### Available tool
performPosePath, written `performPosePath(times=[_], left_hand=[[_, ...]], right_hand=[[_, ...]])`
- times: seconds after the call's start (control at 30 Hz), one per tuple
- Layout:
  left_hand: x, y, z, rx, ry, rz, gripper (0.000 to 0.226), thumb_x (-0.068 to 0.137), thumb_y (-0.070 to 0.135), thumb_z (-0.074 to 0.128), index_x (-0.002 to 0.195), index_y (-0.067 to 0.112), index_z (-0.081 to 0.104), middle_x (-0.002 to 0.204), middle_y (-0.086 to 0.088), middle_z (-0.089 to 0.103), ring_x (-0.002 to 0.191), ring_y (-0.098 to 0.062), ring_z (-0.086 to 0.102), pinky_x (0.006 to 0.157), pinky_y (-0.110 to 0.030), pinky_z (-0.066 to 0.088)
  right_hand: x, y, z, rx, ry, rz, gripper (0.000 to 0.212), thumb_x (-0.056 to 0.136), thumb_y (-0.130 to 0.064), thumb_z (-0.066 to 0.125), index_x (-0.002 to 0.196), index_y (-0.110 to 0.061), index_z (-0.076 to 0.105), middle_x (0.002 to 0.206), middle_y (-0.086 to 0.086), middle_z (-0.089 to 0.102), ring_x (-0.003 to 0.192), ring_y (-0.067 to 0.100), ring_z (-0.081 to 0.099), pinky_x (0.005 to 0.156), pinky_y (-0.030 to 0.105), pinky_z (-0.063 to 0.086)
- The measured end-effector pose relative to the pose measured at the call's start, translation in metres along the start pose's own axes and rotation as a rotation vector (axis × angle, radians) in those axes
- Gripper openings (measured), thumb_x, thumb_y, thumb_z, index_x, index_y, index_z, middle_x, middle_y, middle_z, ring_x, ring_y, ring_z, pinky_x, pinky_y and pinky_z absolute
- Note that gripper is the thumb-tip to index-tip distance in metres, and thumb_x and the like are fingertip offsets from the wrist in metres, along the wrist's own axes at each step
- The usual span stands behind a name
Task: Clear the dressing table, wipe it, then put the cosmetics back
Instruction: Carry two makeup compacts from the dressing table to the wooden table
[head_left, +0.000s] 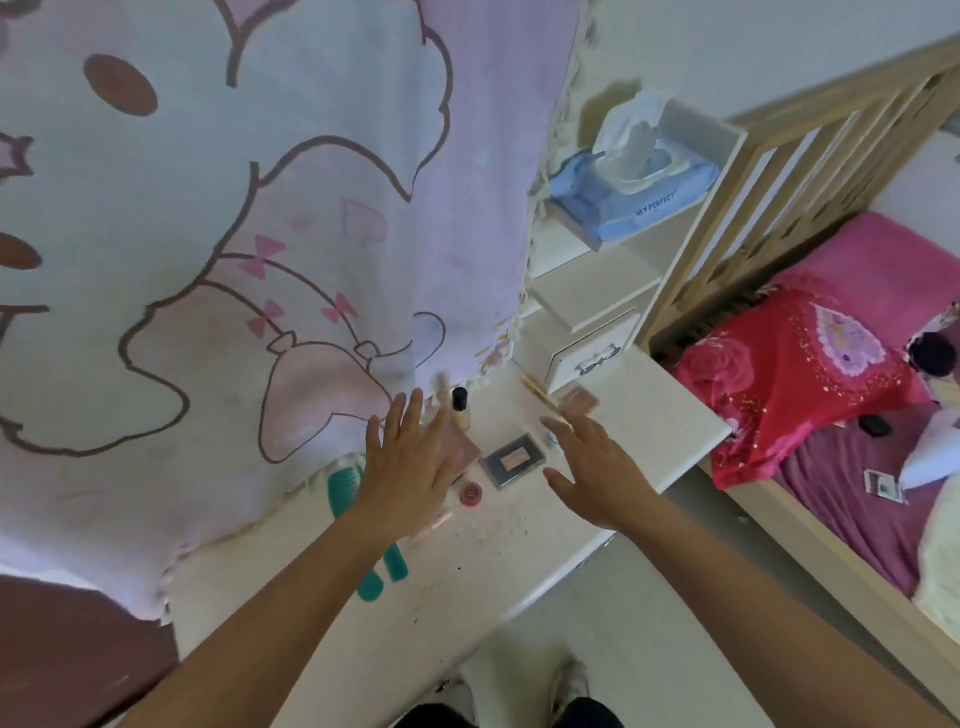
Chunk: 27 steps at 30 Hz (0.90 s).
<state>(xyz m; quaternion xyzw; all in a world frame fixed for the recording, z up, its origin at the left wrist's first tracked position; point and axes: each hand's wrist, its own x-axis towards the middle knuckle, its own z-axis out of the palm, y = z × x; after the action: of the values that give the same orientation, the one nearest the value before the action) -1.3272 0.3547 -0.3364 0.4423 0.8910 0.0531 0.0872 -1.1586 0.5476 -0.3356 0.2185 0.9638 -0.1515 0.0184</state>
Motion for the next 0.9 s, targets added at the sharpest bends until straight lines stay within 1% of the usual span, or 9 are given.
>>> performPosePath(times=[0.1, 0.17, 0.3, 0.4, 0.5, 0.63, 0.7, 0.8, 0.9], left_hand=[[0.025, -0.001, 0.033, -0.063, -0.147, -0.02, 0.056, 0.102, 0.047, 0.025, 0.153, 0.027, 0.013, 0.163, -0.004, -0.003, 0.149, -0.026, -0.009, 0.12, -0.052, 0.006], [0.038, -0.002, 0.056, -0.079, -0.206, -0.041, 0.056, 0.101, 0.048, 0.029, 0.151, 0.026, 0.017, 0.161, -0.005, 0.009, 0.149, -0.028, 0.001, 0.118, -0.052, 0.015], [0.06, 0.001, 0.095, -0.155, -0.299, -0.133, 0.057, 0.101, 0.047, 0.027, 0.152, 0.022, 0.02, 0.161, -0.007, 0.015, 0.148, -0.029, 0.006, 0.117, -0.054, 0.016], [0.08, 0.008, 0.119, -0.149, -0.284, -0.146, 0.055, 0.101, 0.041, 0.031, 0.15, 0.02, 0.022, 0.157, -0.009, 0.023, 0.144, -0.03, 0.018, 0.115, -0.05, 0.02], [0.089, 0.012, 0.14, -0.106, -0.27, -0.179, 0.058, 0.101, 0.04, 0.034, 0.153, 0.021, 0.017, 0.158, -0.01, 0.02, 0.144, -0.034, 0.015, 0.112, -0.049, 0.02], [0.082, 0.009, 0.155, -0.055, -0.279, -0.242, 0.056, 0.099, 0.044, 0.035, 0.151, 0.025, 0.025, 0.157, -0.014, 0.018, 0.144, -0.042, 0.009, 0.11, -0.056, 0.023], [0.079, 0.009, 0.156, -0.096, -0.234, -0.281, 0.052, 0.097, 0.044, 0.042, 0.146, 0.026, 0.037, 0.151, -0.017, 0.024, 0.14, -0.042, 0.015, 0.108, -0.056, 0.029], [0.084, 0.007, 0.156, -0.123, -0.105, -0.359, 0.04, 0.095, 0.044, 0.048, 0.128, 0.023, 0.055, 0.133, -0.018, 0.038, 0.125, -0.04, 0.029, 0.097, -0.054, 0.041], [0.096, 0.01, 0.16, -0.075, -0.061, -0.456, 0.034, 0.091, 0.042, 0.054, 0.118, 0.021, 0.056, 0.127, -0.018, 0.041, 0.118, -0.039, 0.036, 0.093, -0.05, 0.04]], right_hand=[[0.027, 0.014, 0.015, 0.009, -0.151, -0.005, 0.066, 0.098, -0.038, 0.054, 0.153, -0.027, 0.019, 0.163, -0.001, 0.012, 0.147, 0.021, 0.022, 0.111, 0.039, 0.036], [0.048, 0.024, 0.026, 0.016, -0.239, -0.036, 0.066, 0.098, -0.036, 0.053, 0.153, -0.027, 0.017, 0.163, -0.001, 0.012, 0.146, 0.021, 0.024, 0.109, 0.039, 0.038], [0.085, 0.038, 0.061, 0.035, -0.347, -0.096, 0.065, 0.098, -0.028, 0.054, 0.154, -0.024, 0.021, 0.162, 0.003, 0.016, 0.147, 0.023, 0.022, 0.111, 0.039, 0.035], [0.106, 0.049, 0.101, -0.044, -0.392, -0.195, 0.067, 0.096, -0.016, 0.052, 0.154, -0.019, 0.02, 0.163, 0.008, 0.014, 0.15, 0.028, 0.011, 0.119, 0.042, 0.02], [0.111, 0.056, 0.135, -0.11, -0.427, -0.257, 0.074, 0.089, -0.008, 0.053, 0.154, -0.015, 0.017, 0.162, 0.014, 0.01, 0.149, 0.037, 0.004, 0.12, 0.046, 0.015], [0.106, 0.06, 0.153, -0.15, -0.368, -0.263, 0.069, 0.085, -0.009, 0.057, 0.149, -0.01, 0.03, 0.157, 0.019, 0.024, 0.142, 0.044, 0.021, 0.11, 0.051, 0.03], [0.105, 0.06, 0.152, -0.162, -0.349, -0.239, 0.067, 0.083, -0.01, 0.06, 0.145, -0.012, 0.036, 0.154, 0.017, 0.03, 0.137, 0.043, 0.029, 0.104, 0.051, 0.037], [0.105, 0.059, 0.151, -0.18, -0.321, -0.219, 0.07, 0.079, -0.009, 0.065, 0.144, -0.015, 0.039, 0.15, 0.015, 0.033, 0.13, 0.04, 0.034, 0.099, 0.048, 0.04], [0.107, 0.059, 0.154, -0.196, -0.299, -0.208, 0.069, 0.077, -0.012, 0.068, 0.142, -0.018, 0.044, 0.145, 0.013, 0.041, 0.126, 0.037, 0.04, 0.099, 0.048, 0.039]])
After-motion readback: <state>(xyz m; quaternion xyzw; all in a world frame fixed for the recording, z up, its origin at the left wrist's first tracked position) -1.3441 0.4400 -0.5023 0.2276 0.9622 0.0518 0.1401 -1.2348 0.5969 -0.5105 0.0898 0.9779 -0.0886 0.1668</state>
